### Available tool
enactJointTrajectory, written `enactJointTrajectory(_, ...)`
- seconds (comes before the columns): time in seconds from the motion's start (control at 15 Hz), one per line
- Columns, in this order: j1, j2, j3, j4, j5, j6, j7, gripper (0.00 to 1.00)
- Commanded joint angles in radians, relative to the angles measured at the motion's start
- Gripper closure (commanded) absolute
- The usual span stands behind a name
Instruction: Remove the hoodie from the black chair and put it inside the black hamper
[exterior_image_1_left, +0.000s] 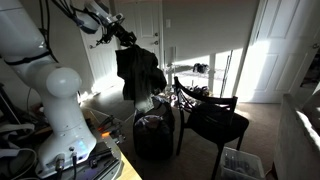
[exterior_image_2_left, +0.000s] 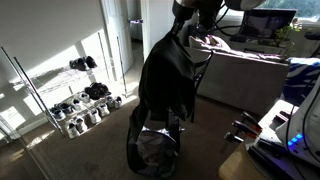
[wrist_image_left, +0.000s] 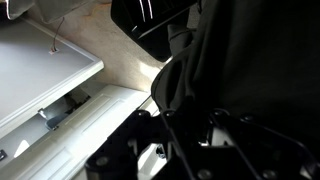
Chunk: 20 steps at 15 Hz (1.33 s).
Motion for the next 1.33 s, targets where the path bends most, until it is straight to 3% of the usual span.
enactJointTrajectory(0.0,-0.022,-0.064,0.025,-0.019,-0.013,-0.049,0.133,0.97)
enactJointTrajectory(0.33,-0.016,-0.101,0.032,-0.006,0.001,-0.177,0.185,0.97)
enactJointTrajectory(0.6,-0.016,-0.074,0.023,0.016,0.014,-0.212,0.161,0.97)
enactJointTrajectory(1.27,-0.038,0.072,-0.048,0.028,0.020,-0.009,0.070,0.97)
